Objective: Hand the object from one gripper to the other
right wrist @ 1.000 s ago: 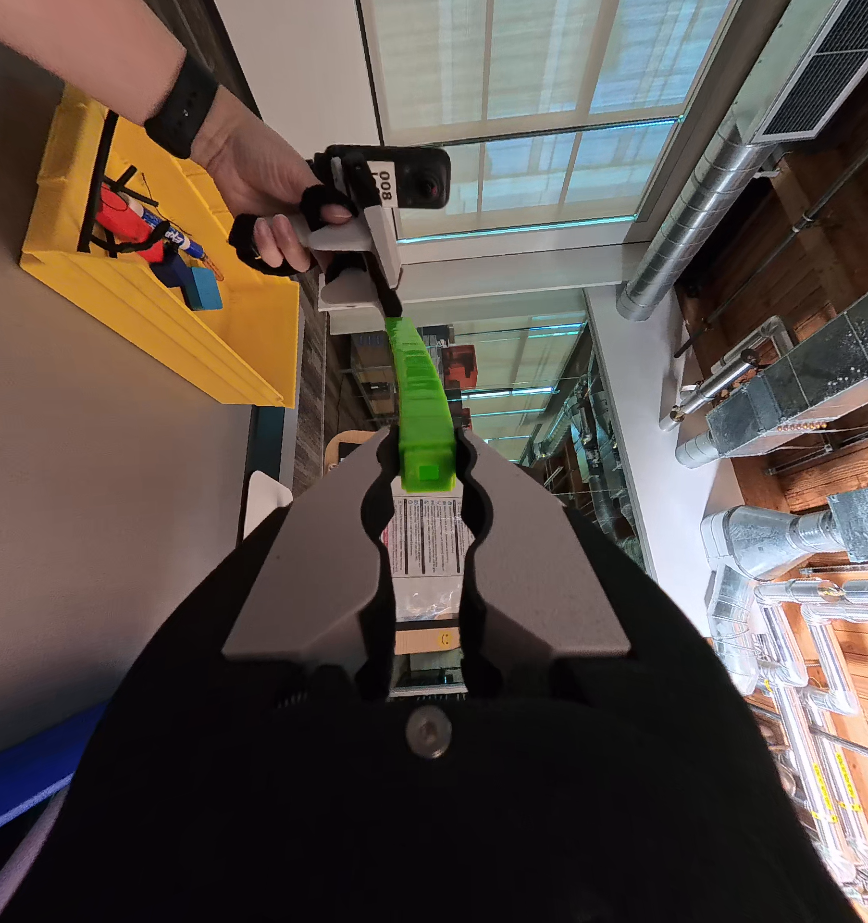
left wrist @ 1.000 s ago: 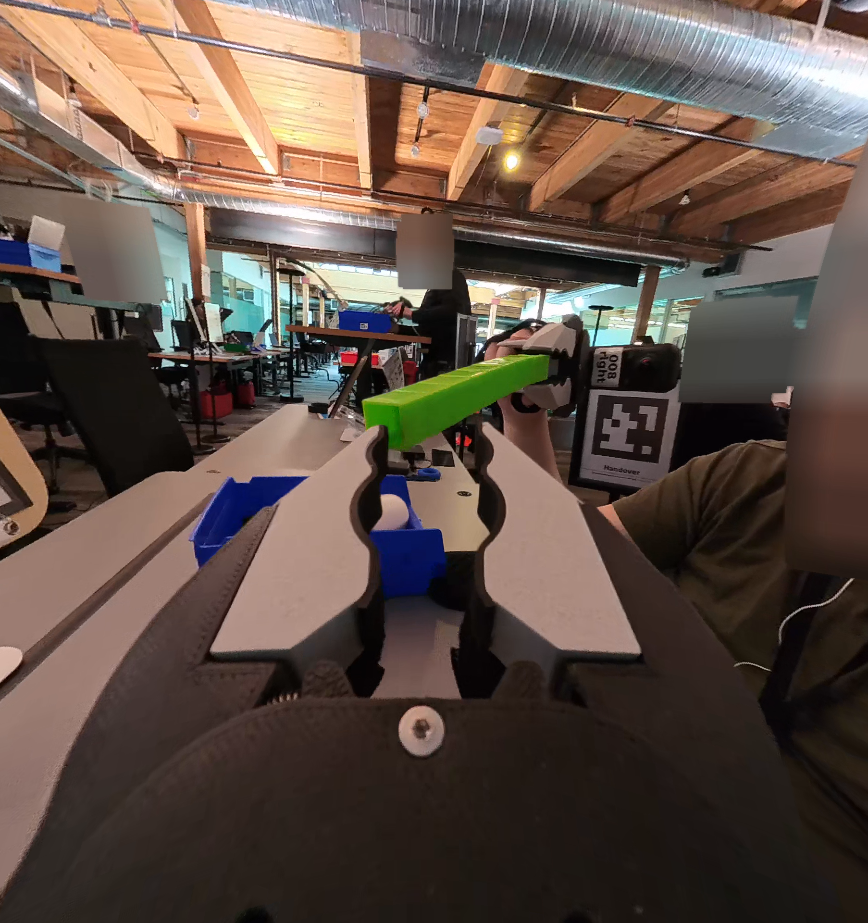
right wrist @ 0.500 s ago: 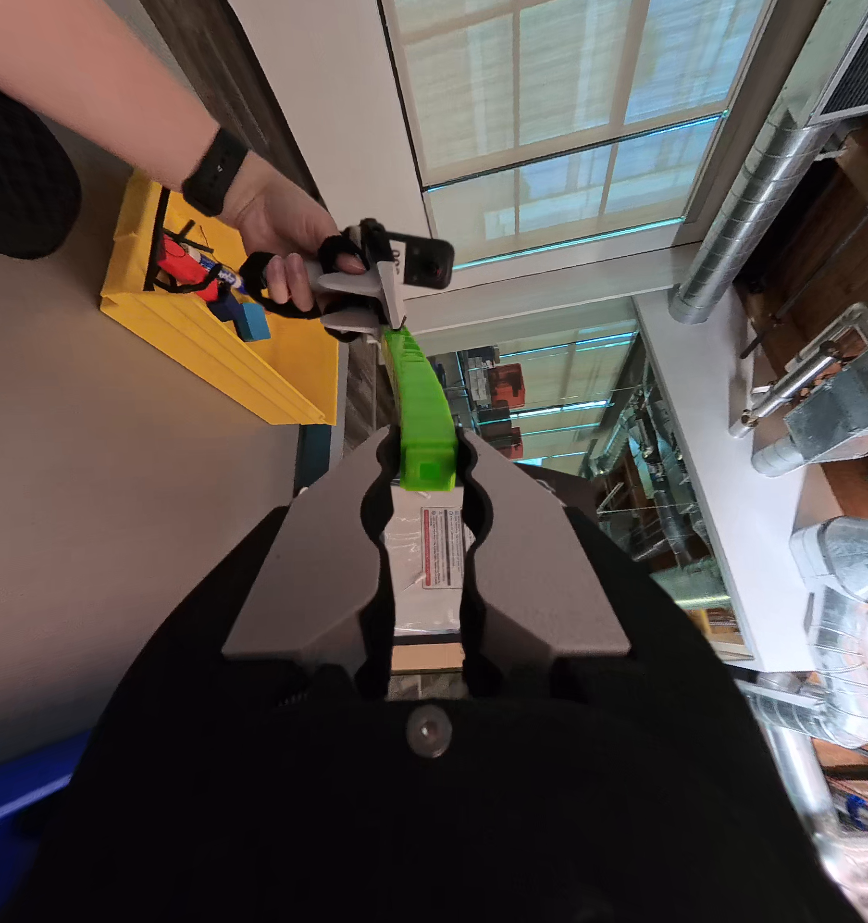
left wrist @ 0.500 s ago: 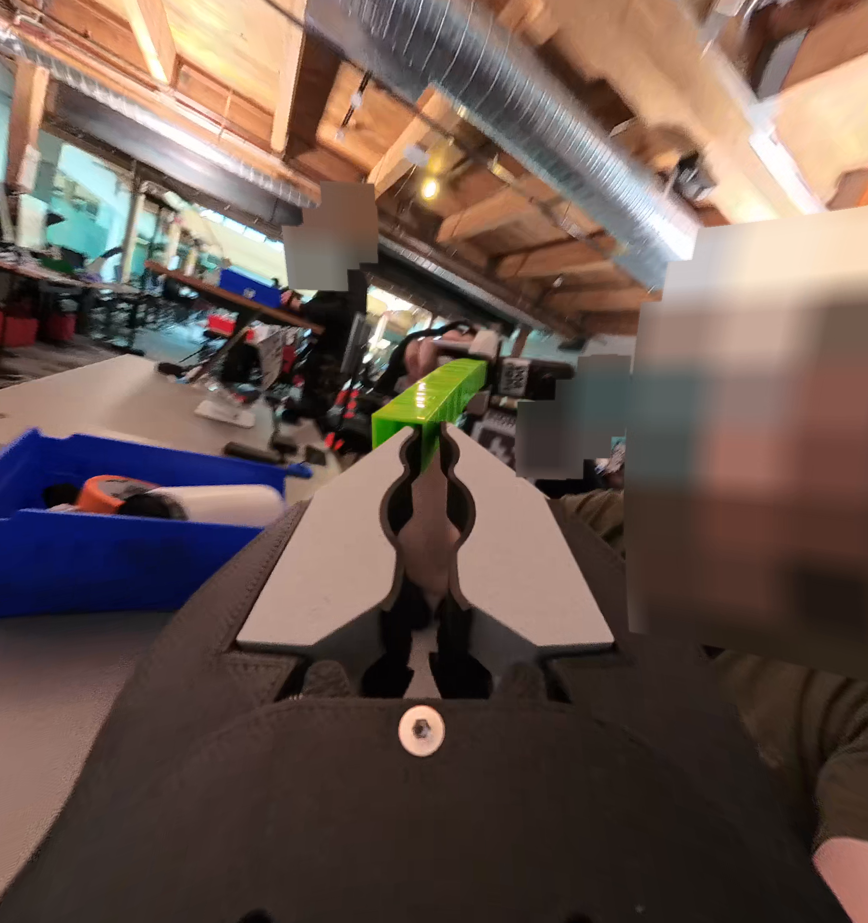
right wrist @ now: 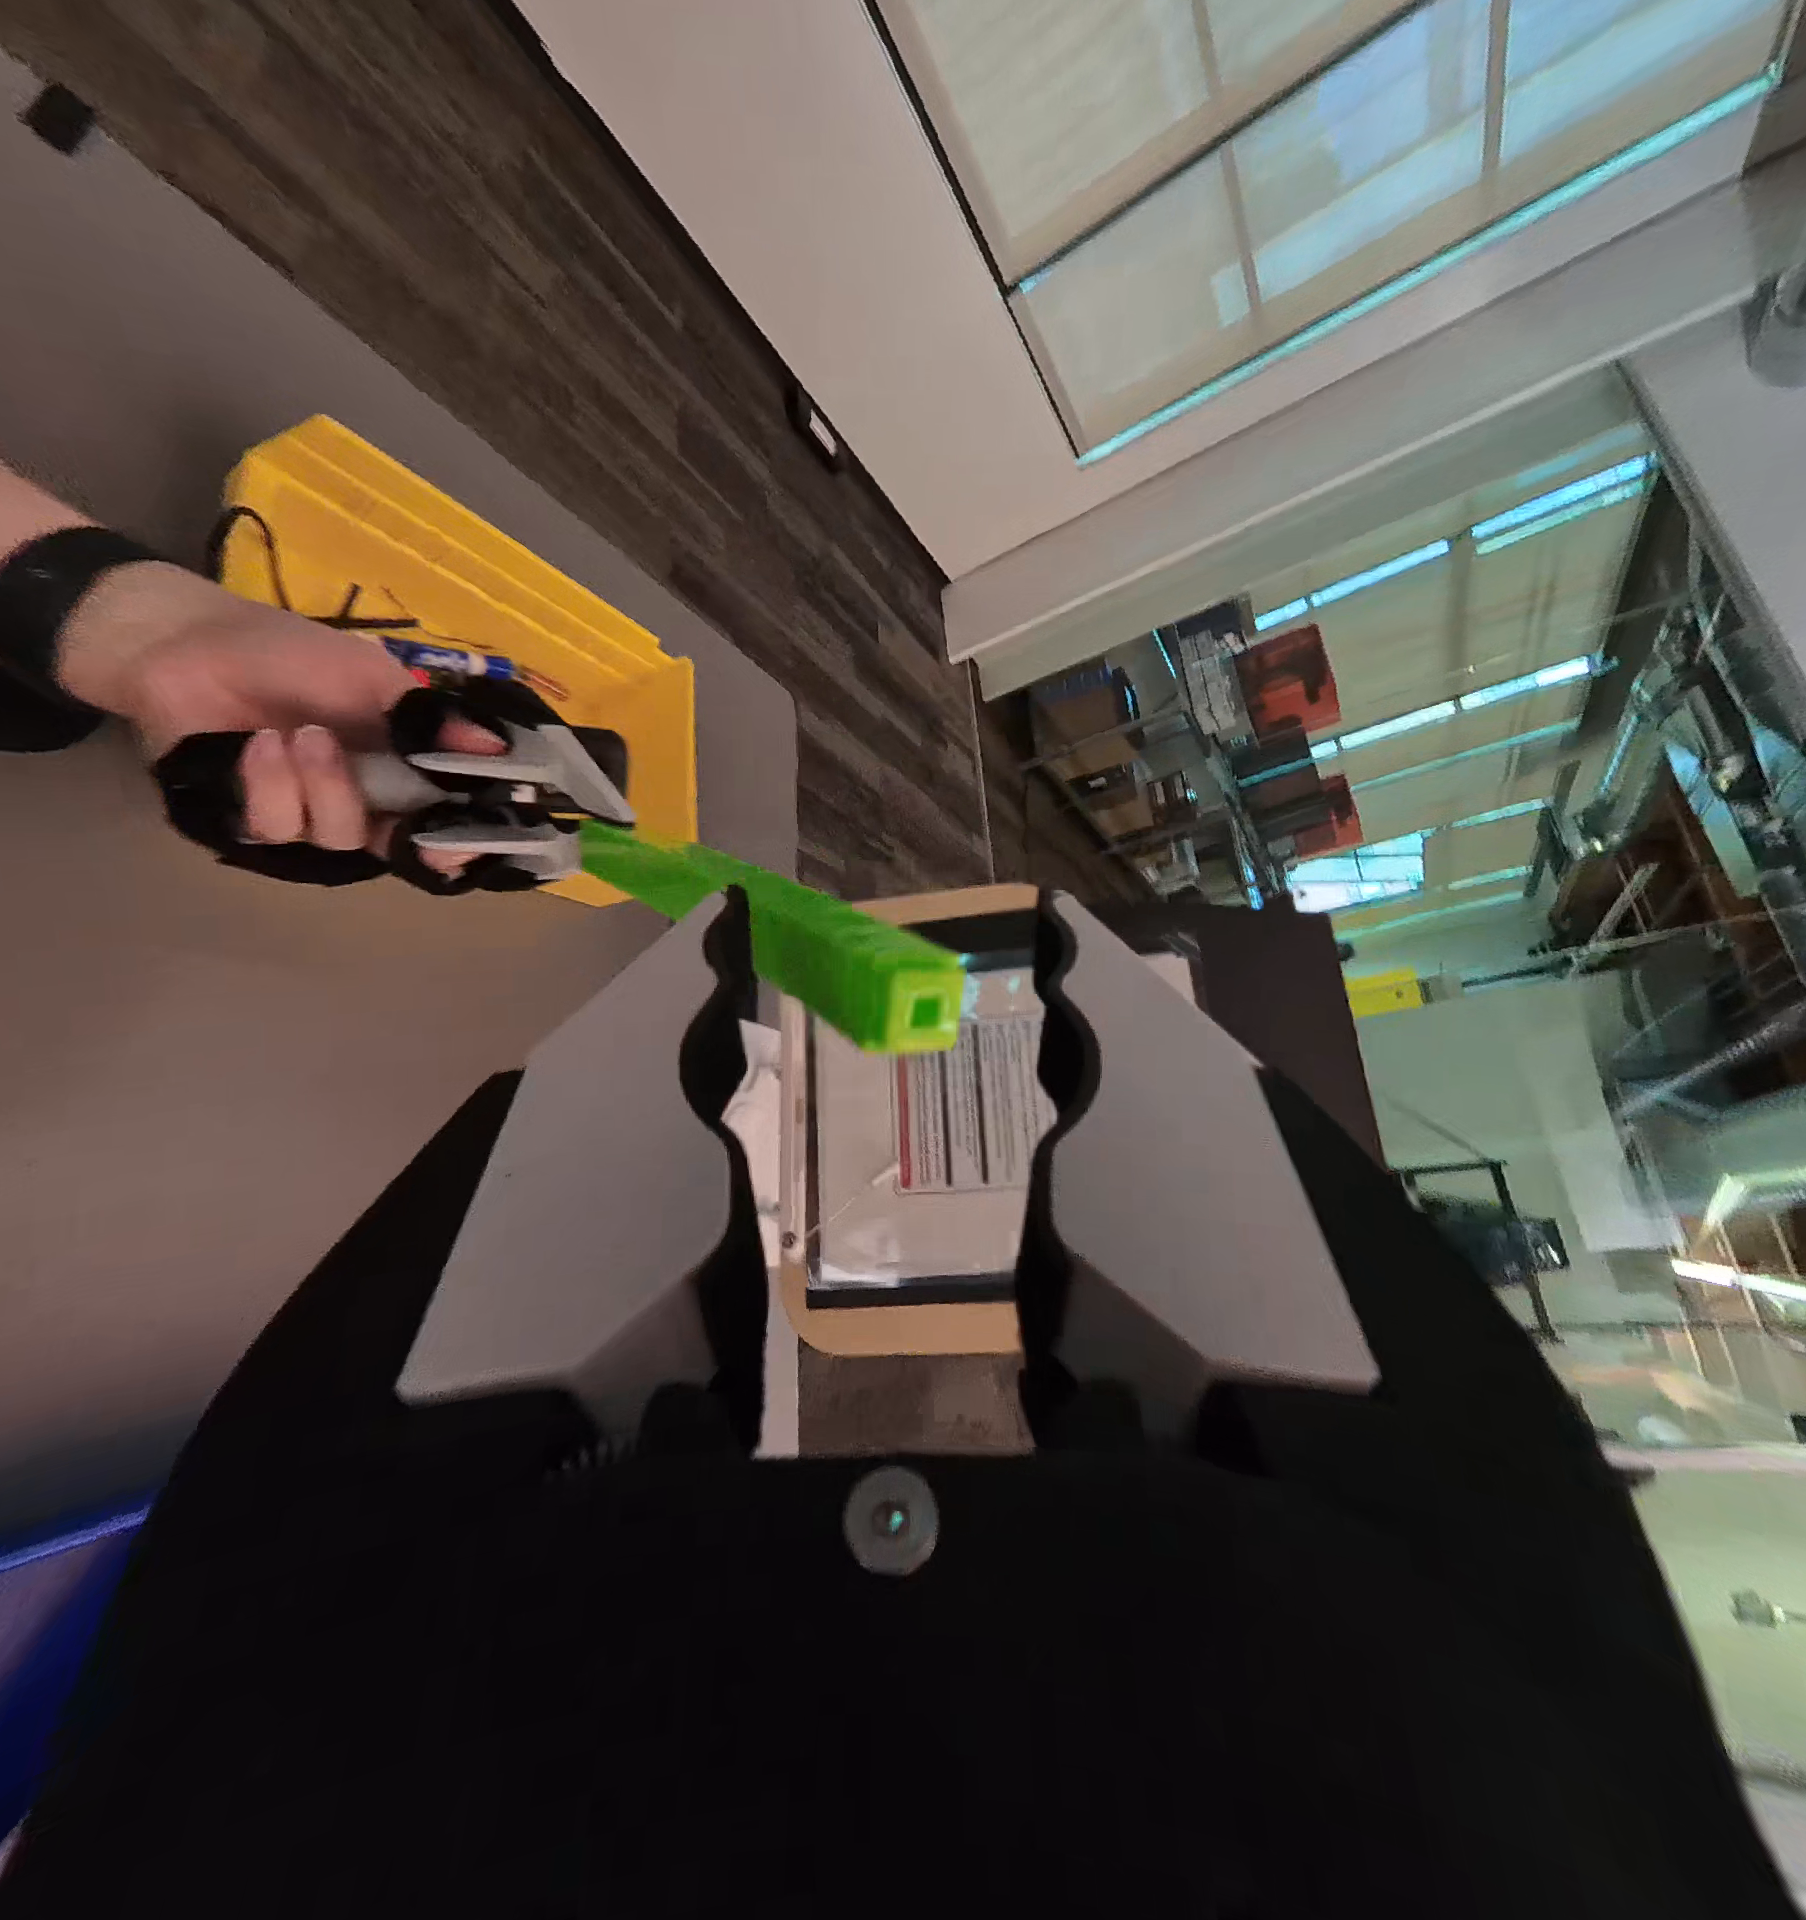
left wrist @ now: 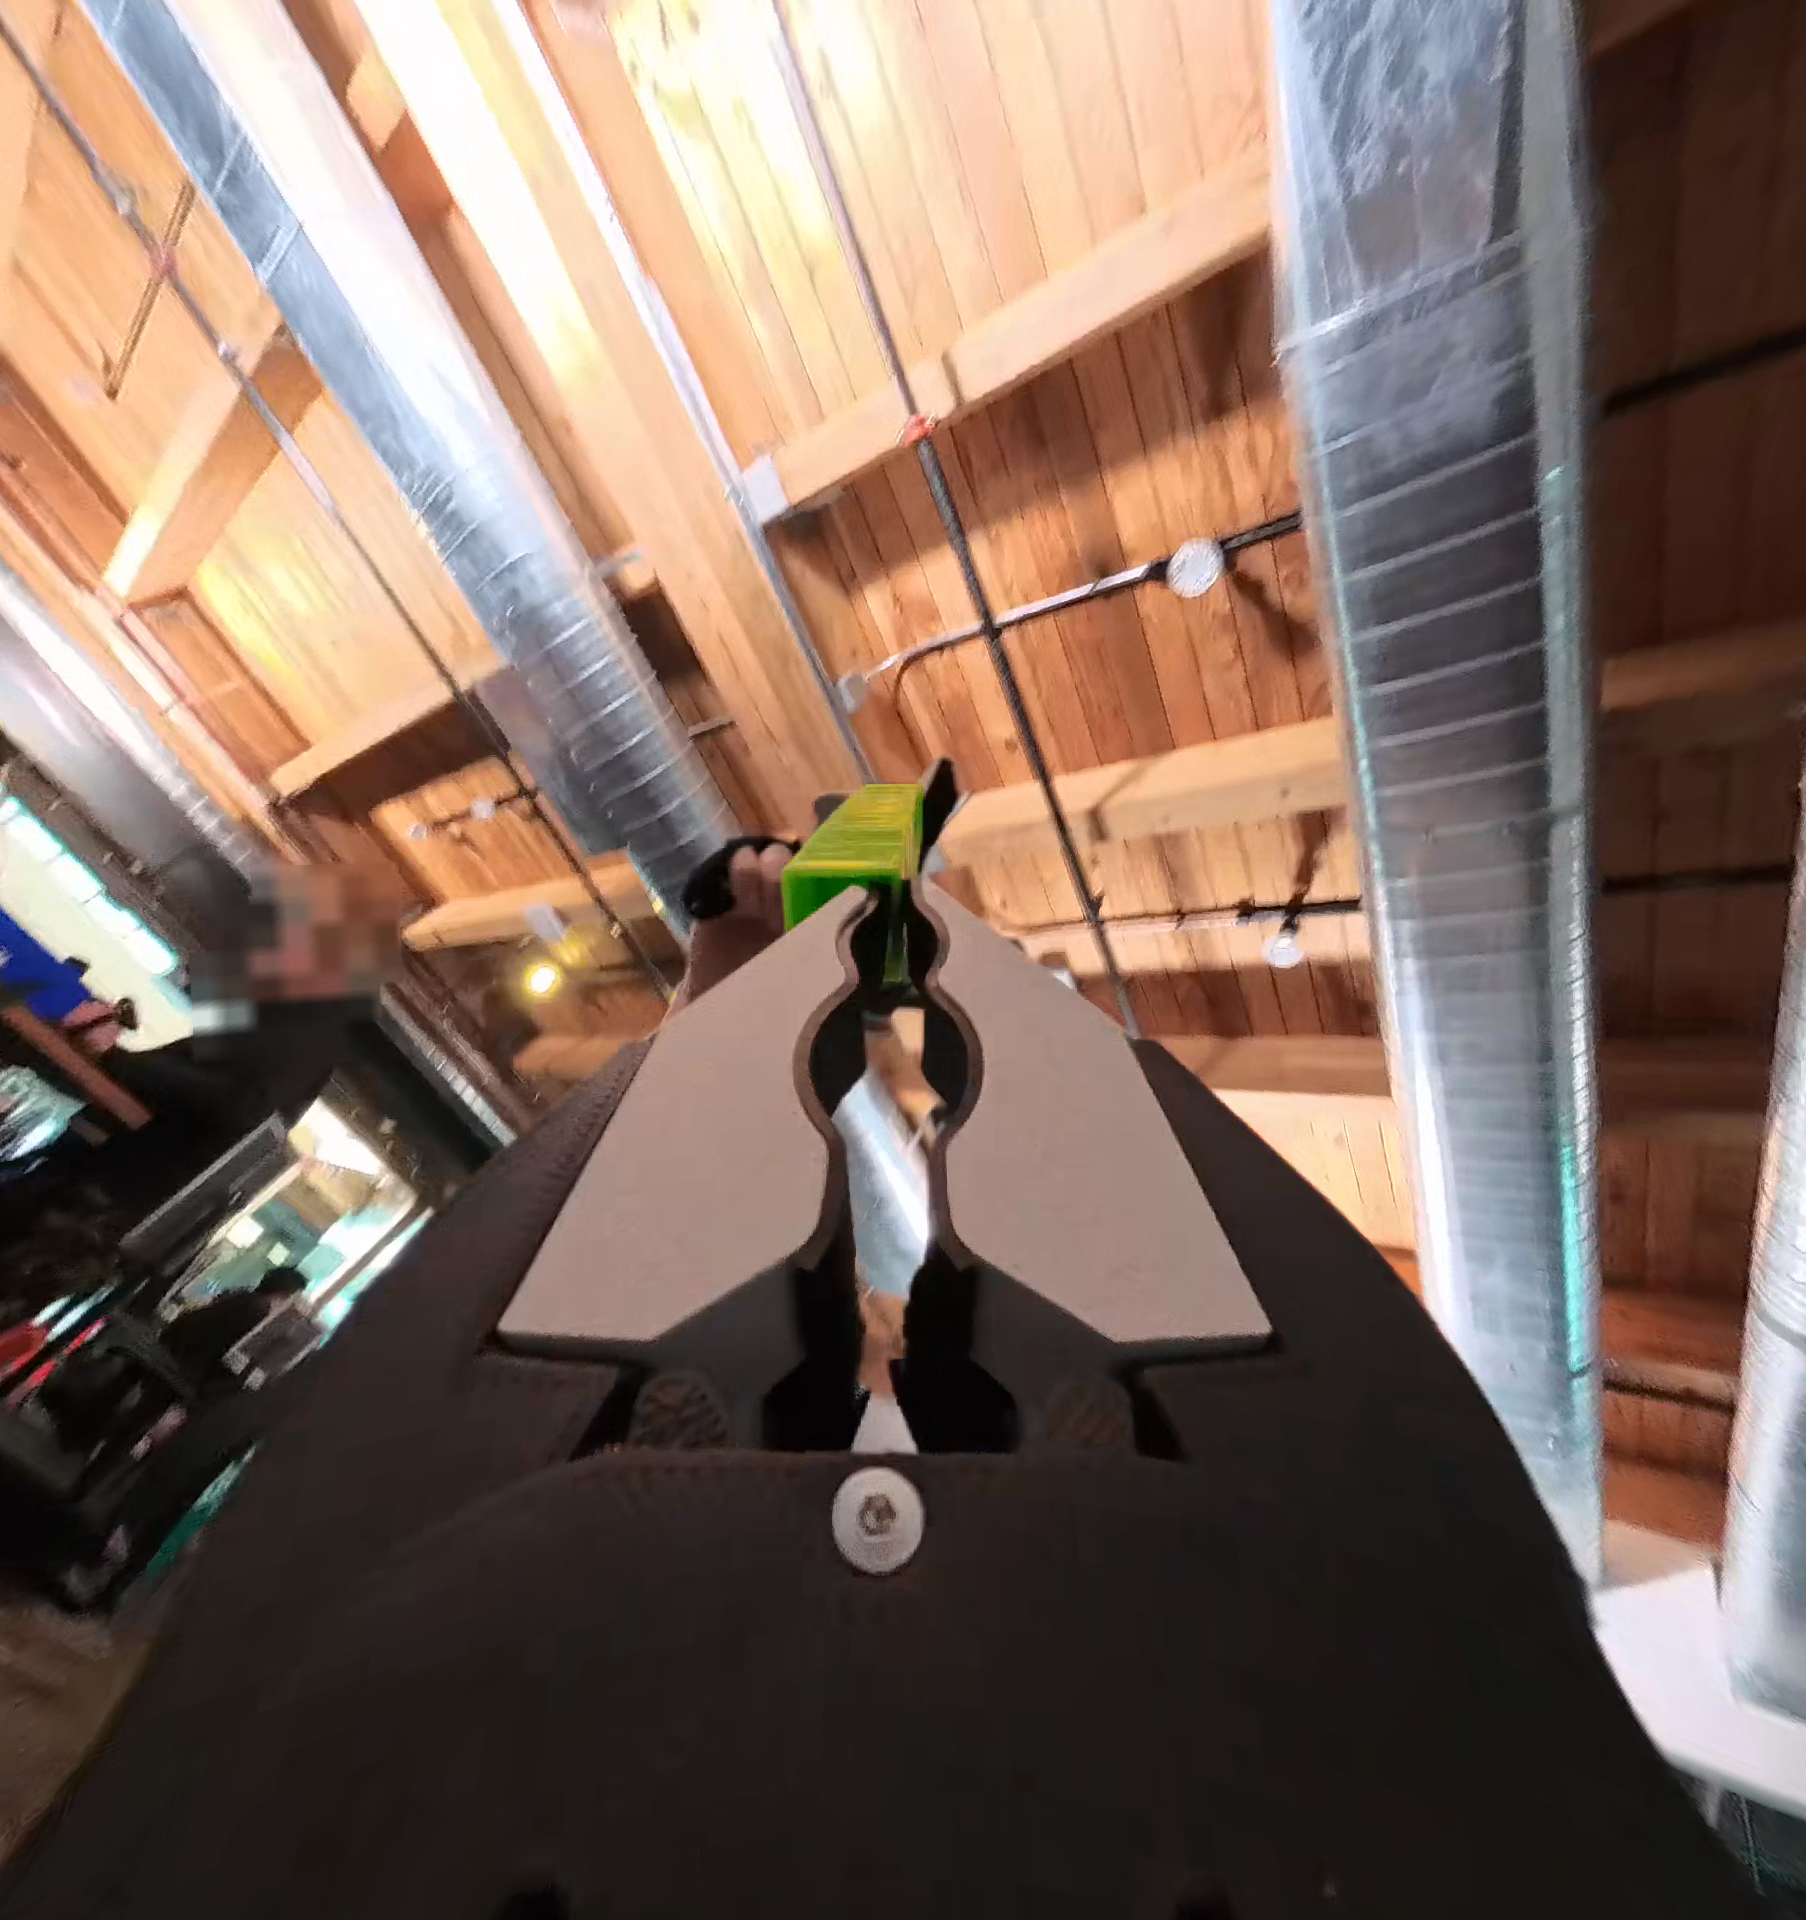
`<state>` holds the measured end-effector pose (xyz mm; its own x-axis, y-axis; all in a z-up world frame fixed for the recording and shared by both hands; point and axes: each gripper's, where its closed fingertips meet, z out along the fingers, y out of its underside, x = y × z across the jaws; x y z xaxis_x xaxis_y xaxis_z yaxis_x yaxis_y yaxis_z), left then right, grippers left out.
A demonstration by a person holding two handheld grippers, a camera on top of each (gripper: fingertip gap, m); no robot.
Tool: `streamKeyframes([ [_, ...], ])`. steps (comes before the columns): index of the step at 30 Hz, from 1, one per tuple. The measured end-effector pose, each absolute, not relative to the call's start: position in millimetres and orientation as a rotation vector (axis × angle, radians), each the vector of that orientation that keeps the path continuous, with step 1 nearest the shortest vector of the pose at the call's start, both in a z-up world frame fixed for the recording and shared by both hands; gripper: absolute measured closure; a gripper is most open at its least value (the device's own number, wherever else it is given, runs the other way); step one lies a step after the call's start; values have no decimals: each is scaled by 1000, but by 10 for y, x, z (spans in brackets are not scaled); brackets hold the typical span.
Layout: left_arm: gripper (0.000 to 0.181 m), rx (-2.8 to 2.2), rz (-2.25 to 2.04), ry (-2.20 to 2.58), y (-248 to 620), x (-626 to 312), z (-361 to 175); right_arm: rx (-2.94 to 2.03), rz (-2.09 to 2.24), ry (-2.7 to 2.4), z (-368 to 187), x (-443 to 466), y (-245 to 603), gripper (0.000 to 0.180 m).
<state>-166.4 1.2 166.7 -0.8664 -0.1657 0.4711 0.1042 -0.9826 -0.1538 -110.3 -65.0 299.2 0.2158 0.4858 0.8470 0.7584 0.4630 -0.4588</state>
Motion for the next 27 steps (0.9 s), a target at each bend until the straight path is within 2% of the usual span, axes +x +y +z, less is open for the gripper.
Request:
streamKeyframes([
  [5, 181, -592, -2892, 25, 167, -1978, 1814, -1171, -241, -1245, 3135, -1041, -486, 102],
  [8, 181, -461, -2842, -30, 271, -2297, 1939, -1128, -27, -1106, 3051, -997, -578, 102],
  [11, 181, -292, -2799, -72, 332, -2654, 2062, -1083, 201, -1004, 2692, -944, -670, 103],
  [15, 180, -267, -2795, 3, 194, -2732, 2144, -967, 509, -900, 2319, -1099, -703, 114],
  [20, 180, -266, -2889, -18, 65, -2586, 2194, -946, 838, -933, 2422, -1707, -635, 114],
  [27, 180, -320, -2948, 20, -50, -2339, 2203, -998, 820, -1021, 2489, -2222, -212, 109],
])
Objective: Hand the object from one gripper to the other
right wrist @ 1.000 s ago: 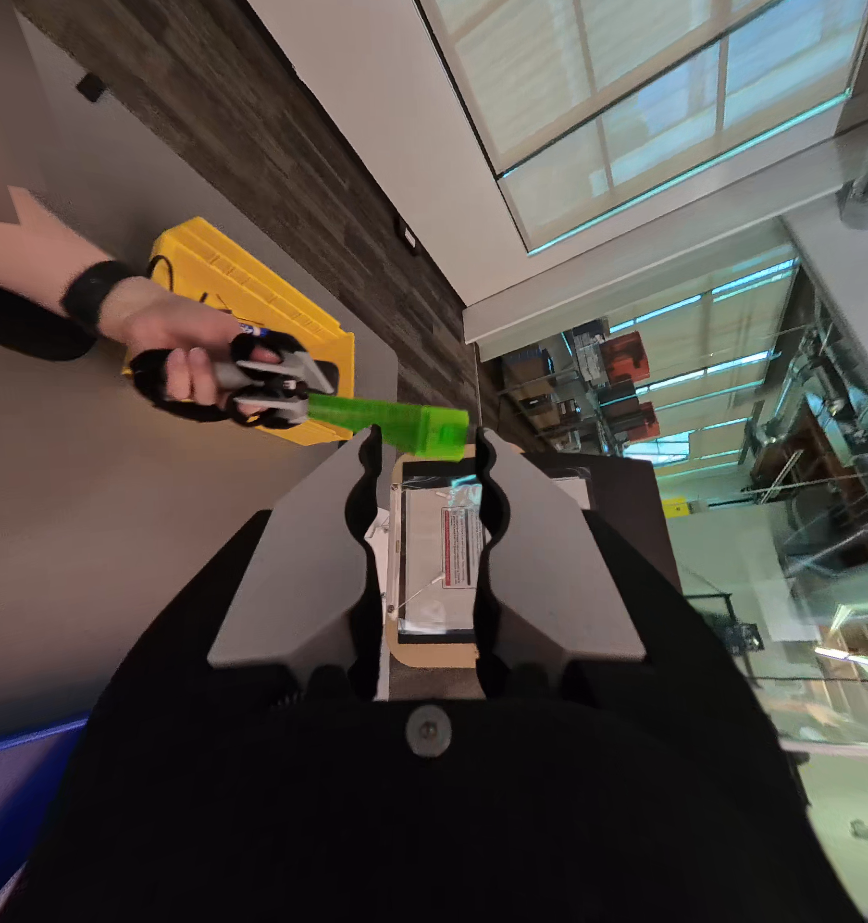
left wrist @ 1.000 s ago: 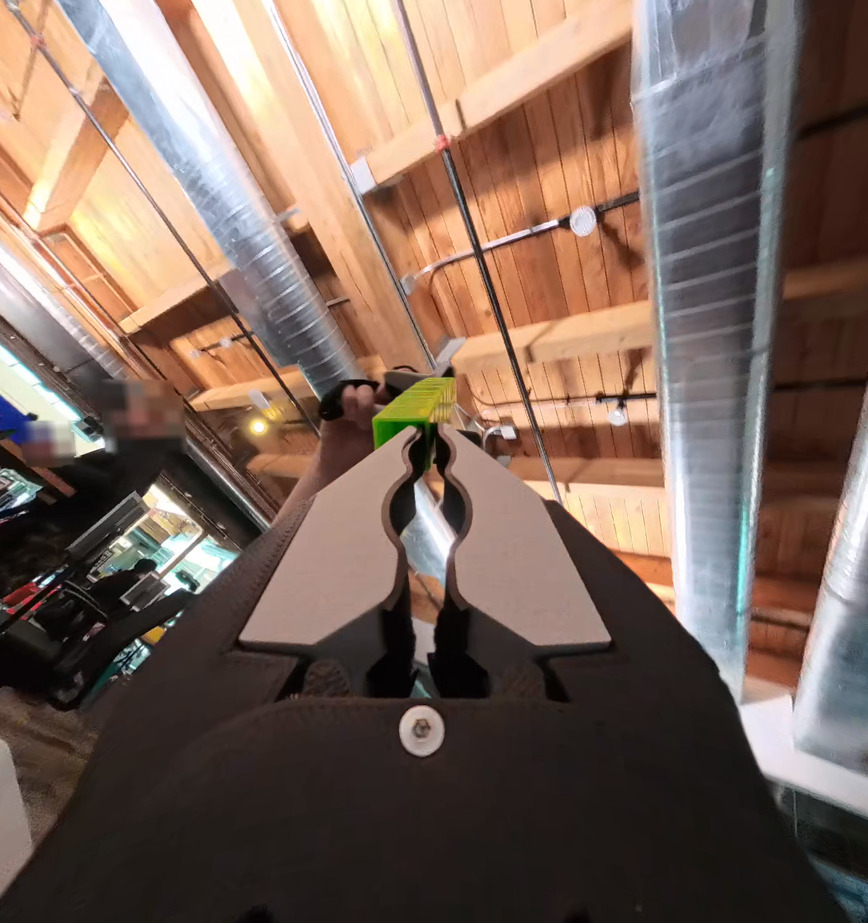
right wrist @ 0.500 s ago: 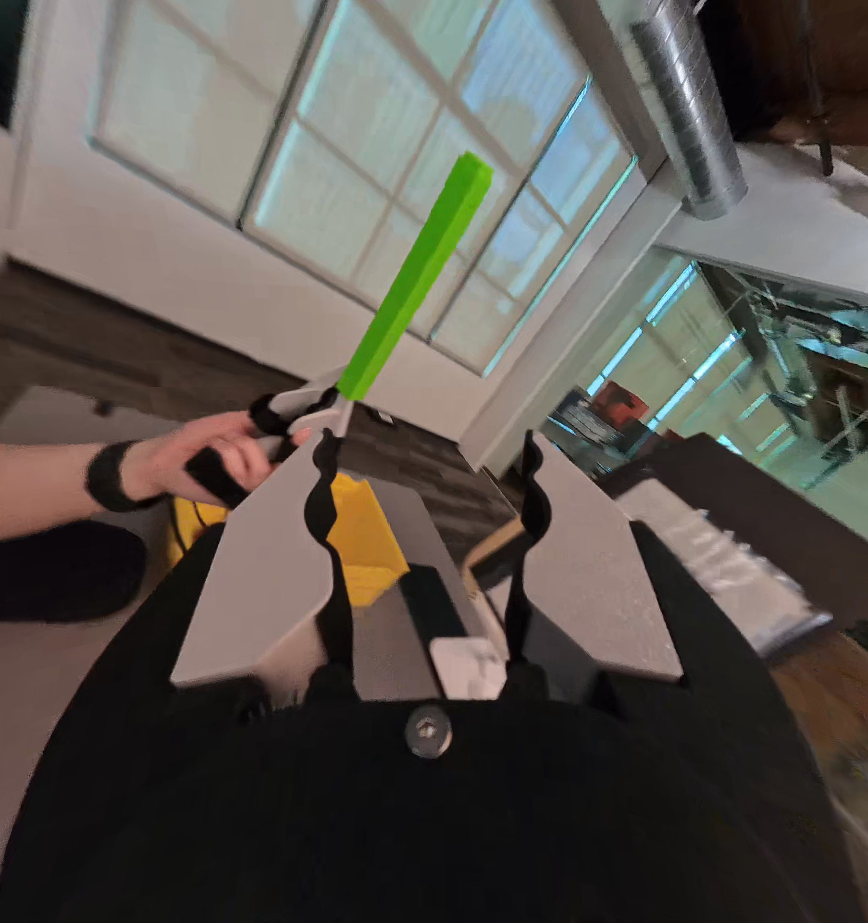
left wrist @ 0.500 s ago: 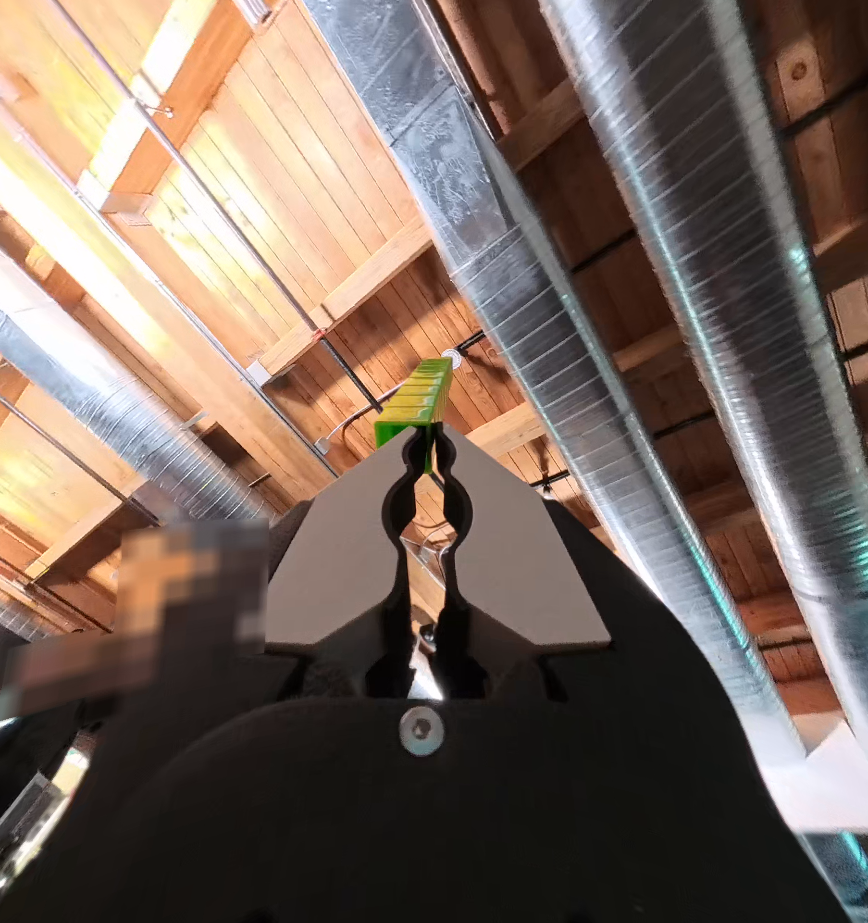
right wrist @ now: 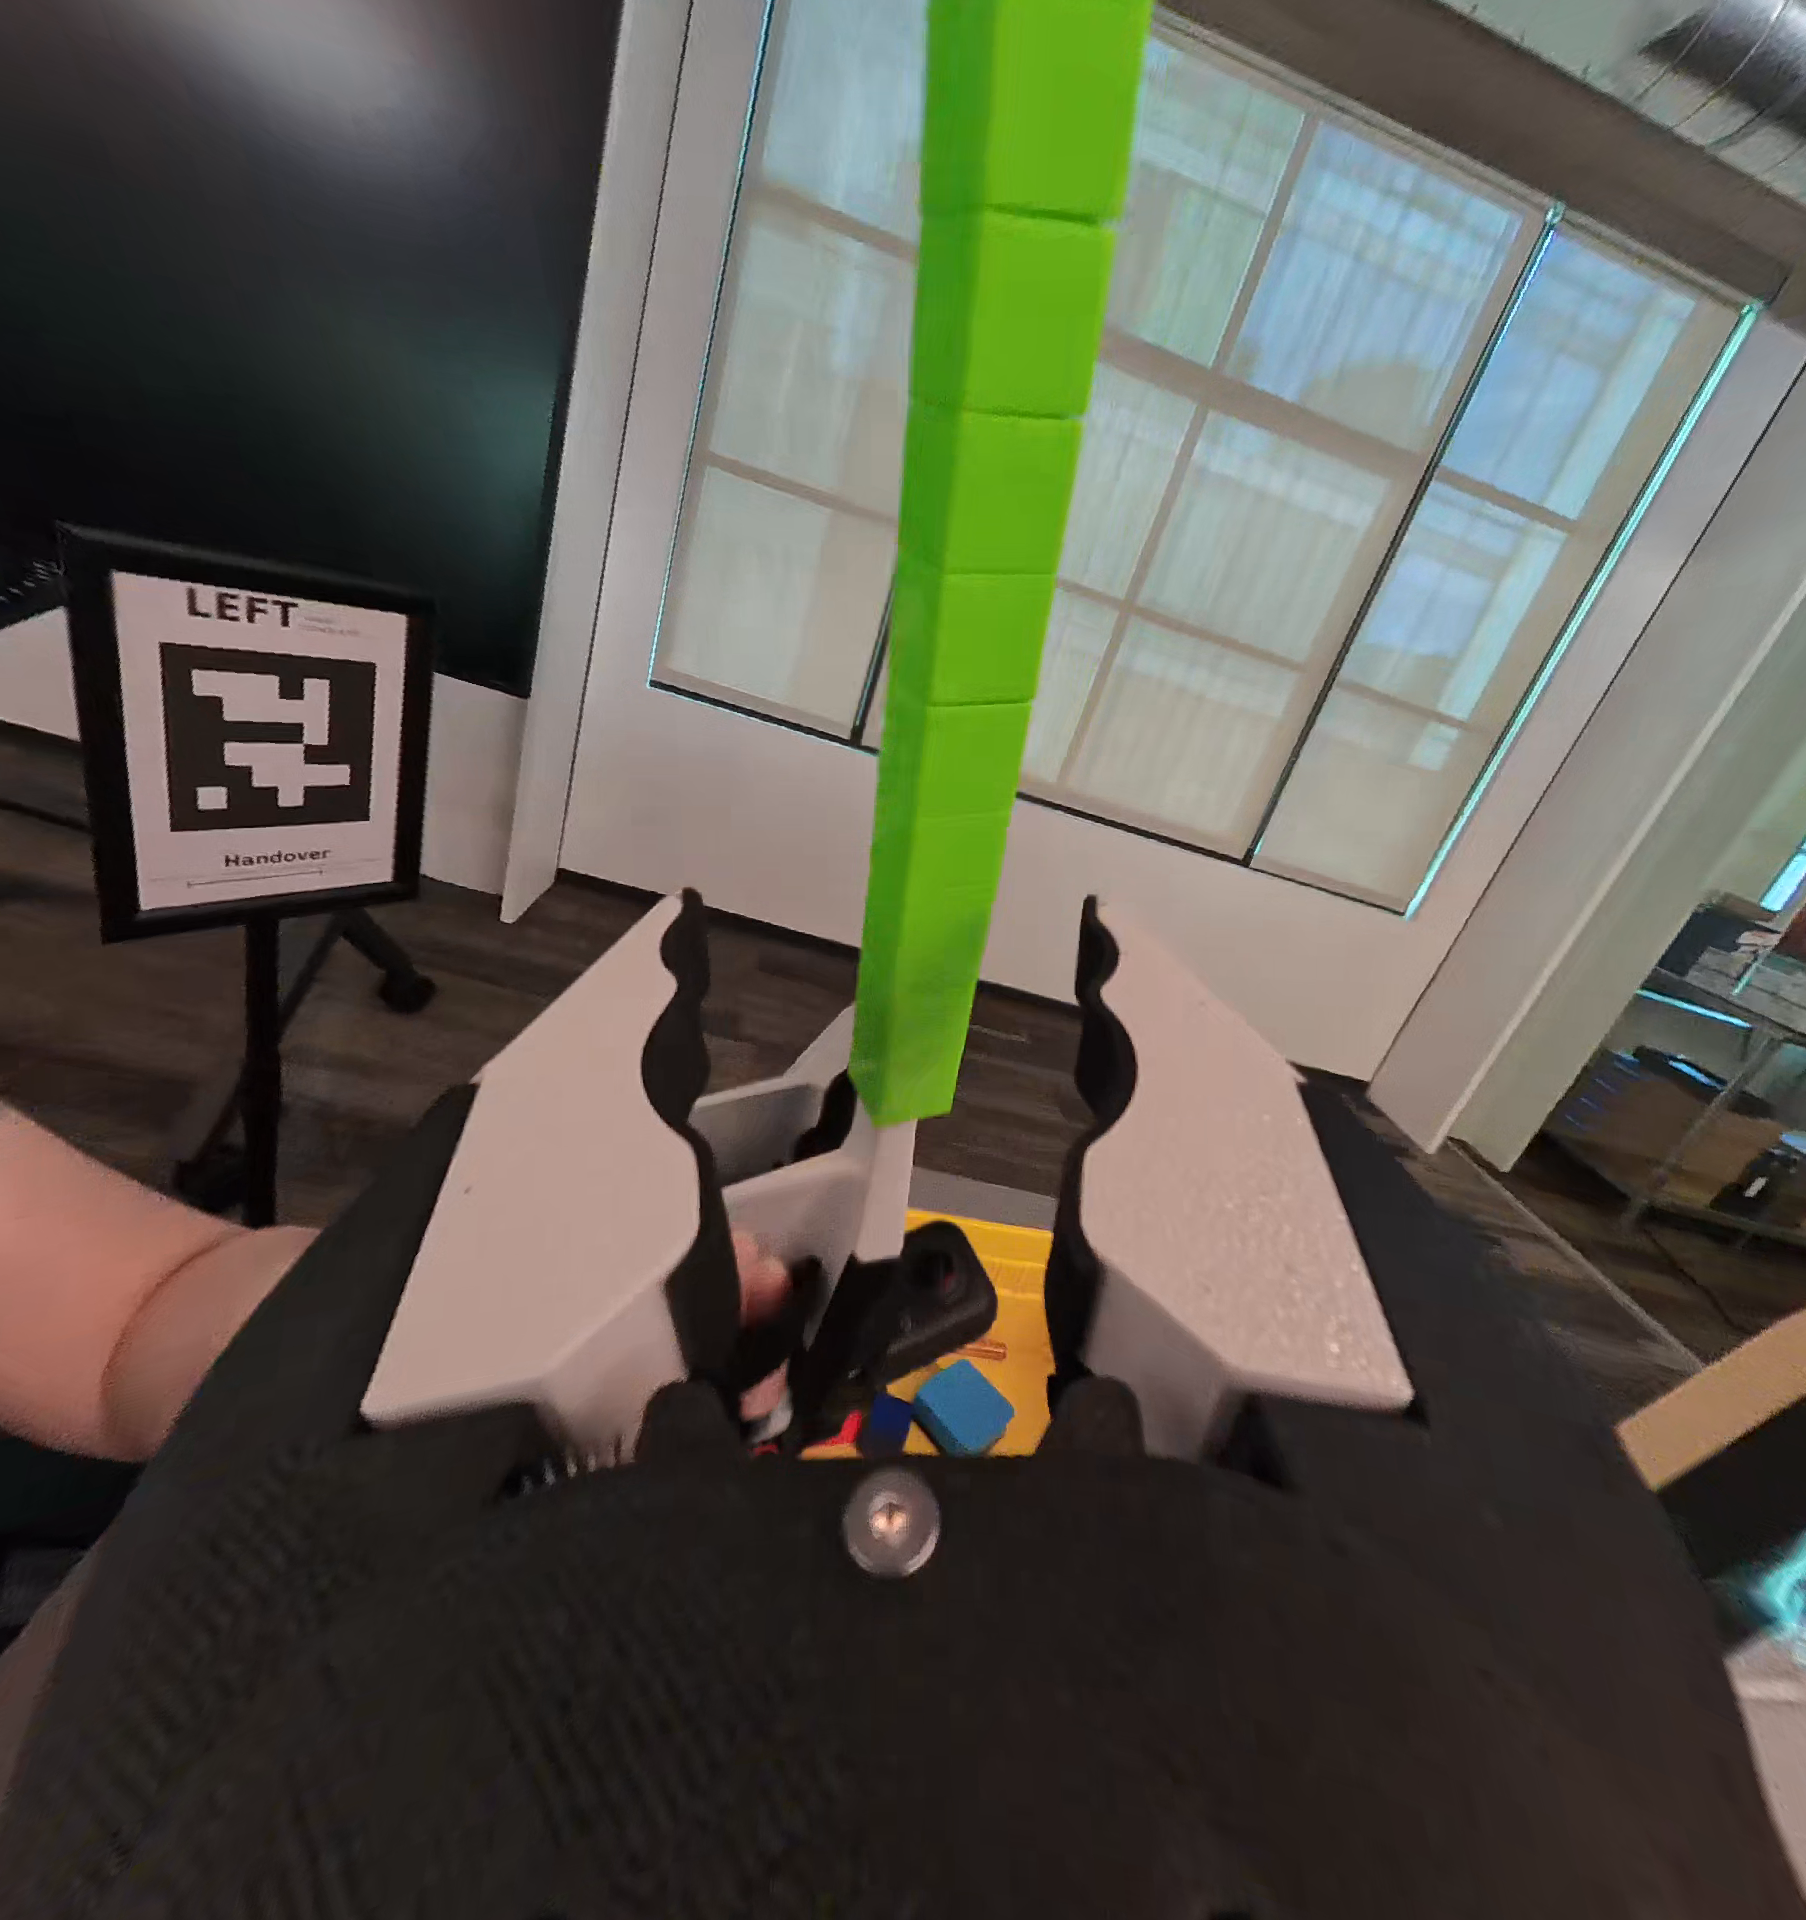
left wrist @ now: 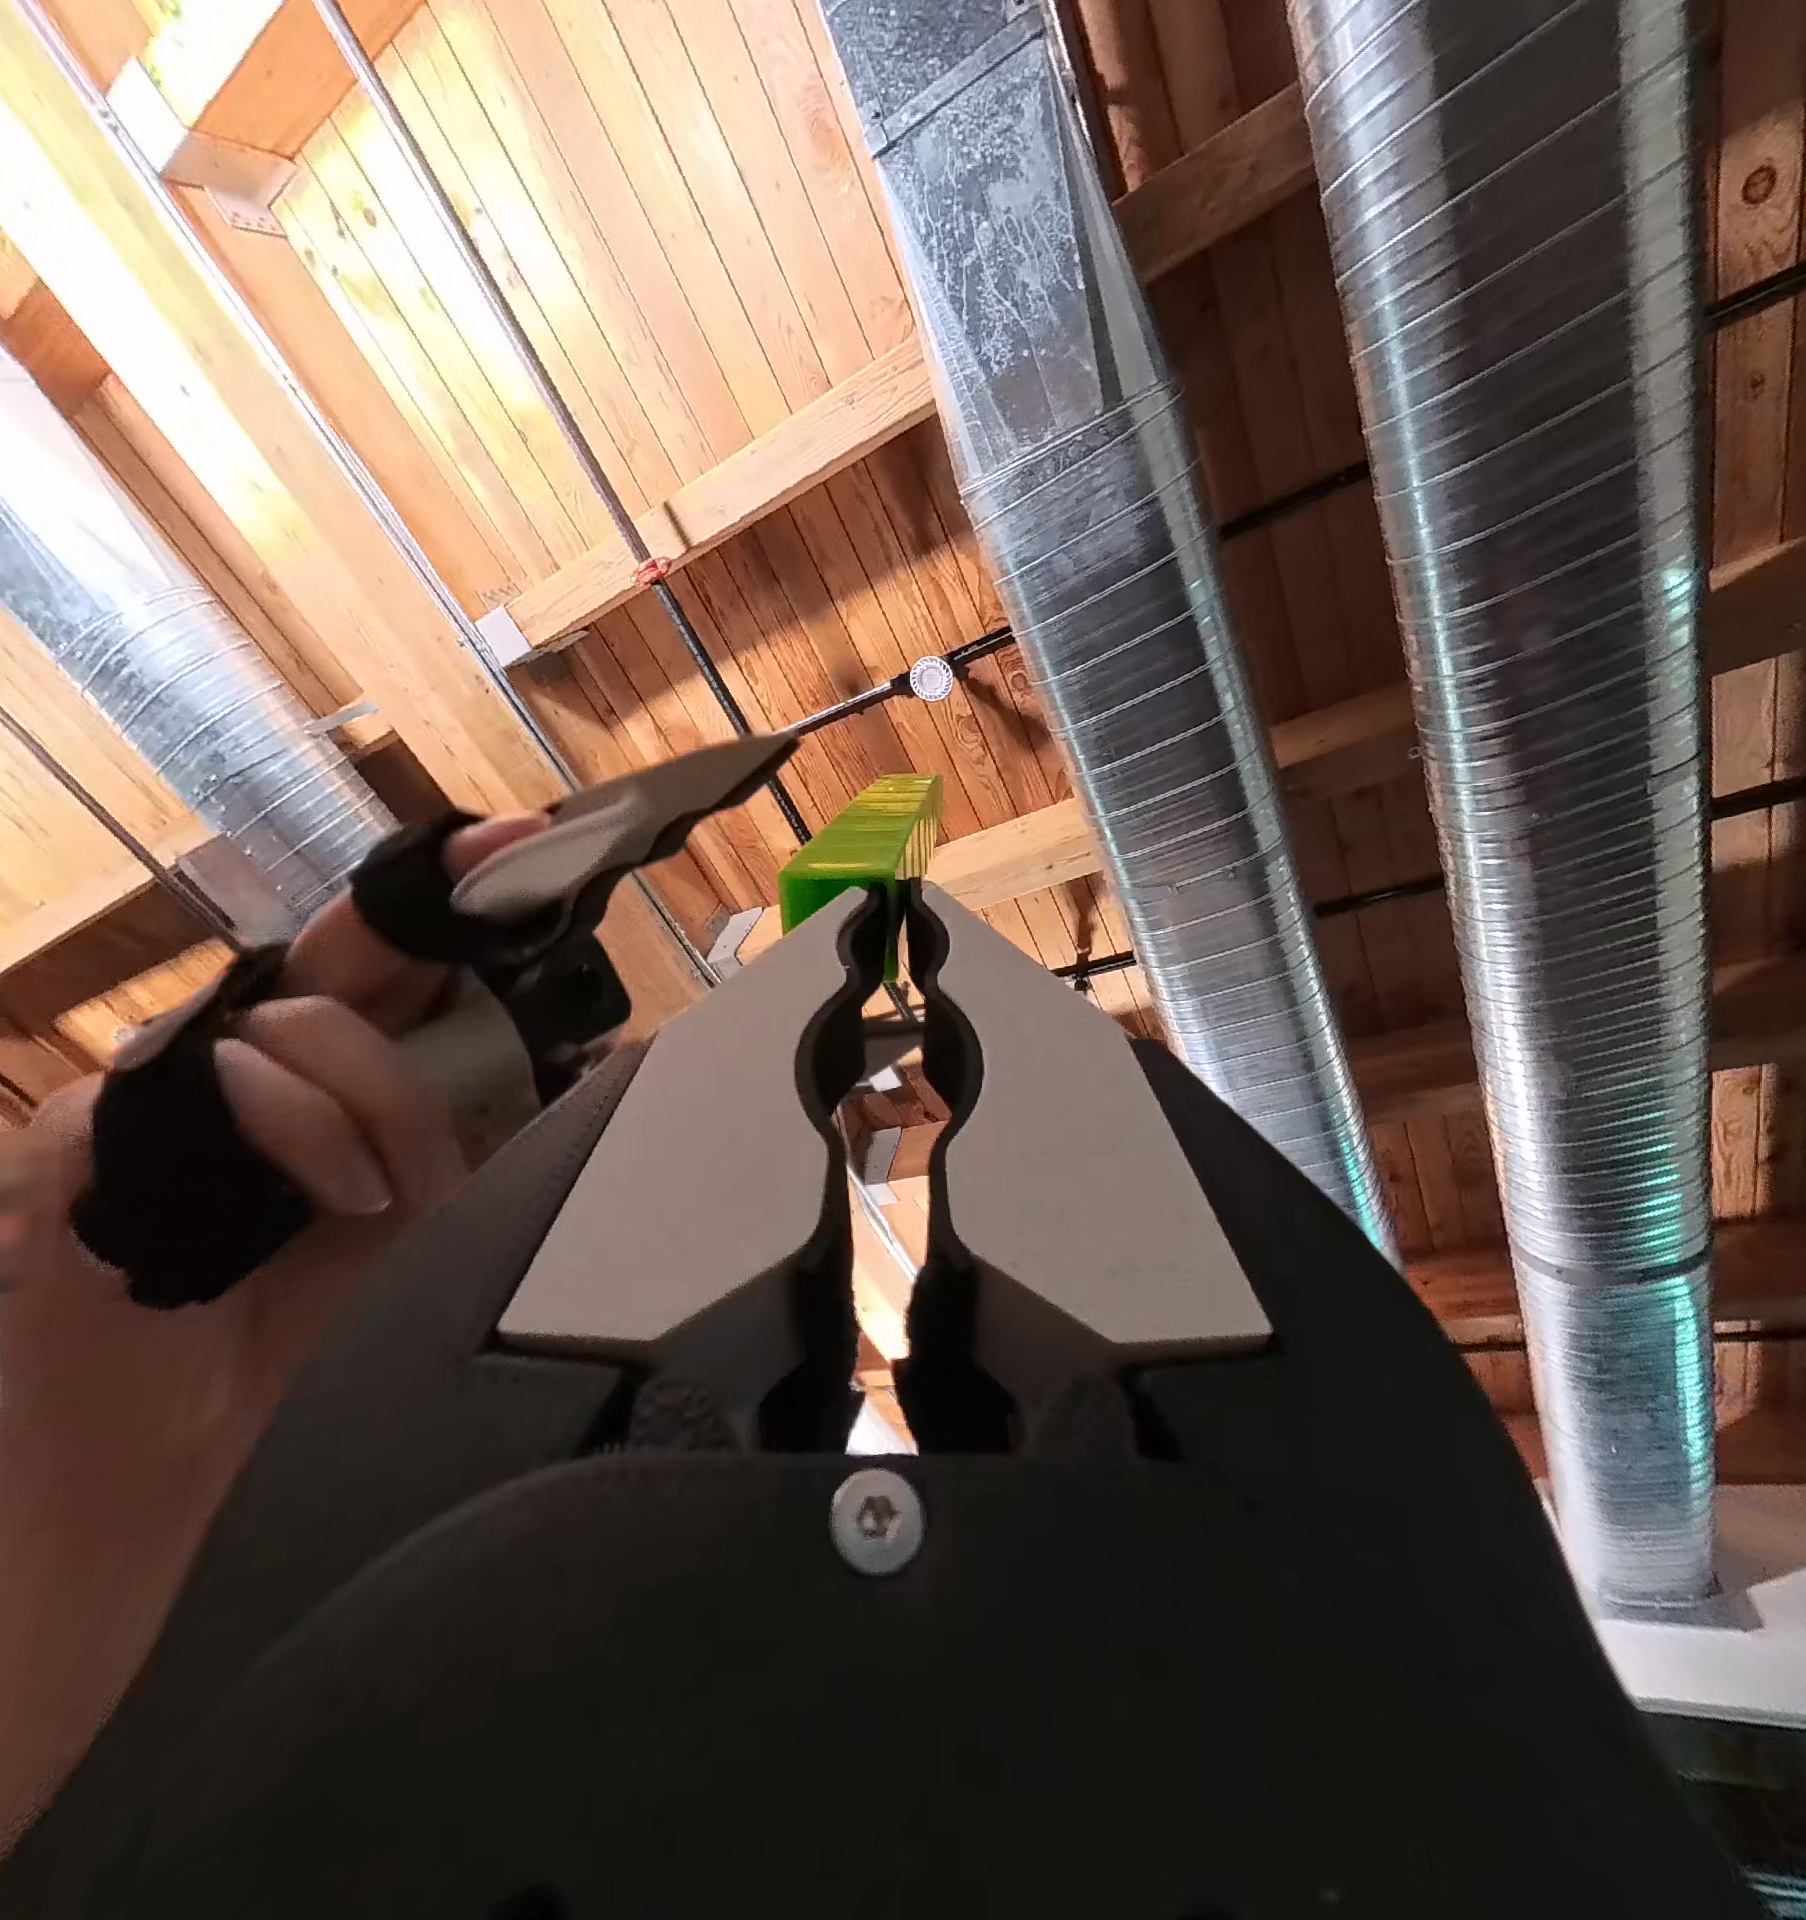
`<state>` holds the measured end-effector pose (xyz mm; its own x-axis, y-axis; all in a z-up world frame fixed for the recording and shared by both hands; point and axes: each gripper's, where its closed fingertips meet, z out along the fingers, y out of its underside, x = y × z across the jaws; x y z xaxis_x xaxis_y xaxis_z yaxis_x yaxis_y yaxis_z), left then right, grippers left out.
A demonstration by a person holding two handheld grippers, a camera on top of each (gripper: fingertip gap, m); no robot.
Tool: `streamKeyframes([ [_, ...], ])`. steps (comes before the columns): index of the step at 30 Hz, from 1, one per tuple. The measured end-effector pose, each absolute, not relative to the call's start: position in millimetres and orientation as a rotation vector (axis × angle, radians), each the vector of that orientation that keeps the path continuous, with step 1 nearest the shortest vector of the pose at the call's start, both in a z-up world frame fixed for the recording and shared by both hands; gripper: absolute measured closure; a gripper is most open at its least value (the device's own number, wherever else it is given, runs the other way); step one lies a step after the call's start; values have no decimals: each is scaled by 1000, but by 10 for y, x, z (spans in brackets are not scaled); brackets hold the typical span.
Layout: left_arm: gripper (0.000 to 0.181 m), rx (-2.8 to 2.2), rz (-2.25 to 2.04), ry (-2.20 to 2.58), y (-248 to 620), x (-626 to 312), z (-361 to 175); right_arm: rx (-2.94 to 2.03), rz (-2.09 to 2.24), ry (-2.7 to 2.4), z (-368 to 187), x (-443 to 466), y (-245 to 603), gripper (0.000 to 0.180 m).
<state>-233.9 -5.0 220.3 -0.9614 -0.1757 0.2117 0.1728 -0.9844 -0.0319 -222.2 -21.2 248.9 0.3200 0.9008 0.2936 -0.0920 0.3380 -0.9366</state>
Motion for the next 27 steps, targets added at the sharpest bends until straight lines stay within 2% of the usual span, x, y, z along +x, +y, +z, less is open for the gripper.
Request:
streamKeyframes([
  [1, 180, -334, -2956, 19, -54, -2304, 2187, -1004, 839, -1015, 2484, -2239, -172, 110],
  [2, 180, -353, -2960, 25, -65, -2264, 2171, -1011, 865, -1016, 2468, -2245, -151, 118],
  [5, 180, -523, -2959, 101, -136, -2019, 2088, -1007, 943, -1066, 2397, -2234, -194, 159],
  [9, 137, -804, -2726, -11, 120, -1793, 1810, -1167, 848, -1010, 2263, -1993, 31, 159],
  [10, 117, -890, -2661, -41, 233, -1739, 1709, -1208, 854, -996, 2242, -1912, 58, 160],
  [11, 108, -953, -2608, -44, 336, -1705, 1625, -1270, 864, -979, 2205, -1823, 94, 160],
  [15, 102, -1009, -2432, 198, 512, -1744, 1574, -1648, 892, -929, 1780, -1516, 159, 160],
  [21, 99, -1043, -2075, 639, 188, -1682, 1672, -1935, 808, -1066, 993, -1470, -71, 159],
  [24, 101, -1035, -2083, 783, -75, -1541, 1645, -2031, 860, -1132, 773, -1572, -219, 159],
  [27, 115, -1092, -2046, 939, -244, -1390, 1496, -2137, 801, -1199, 611, -1566, -271, 159],
])
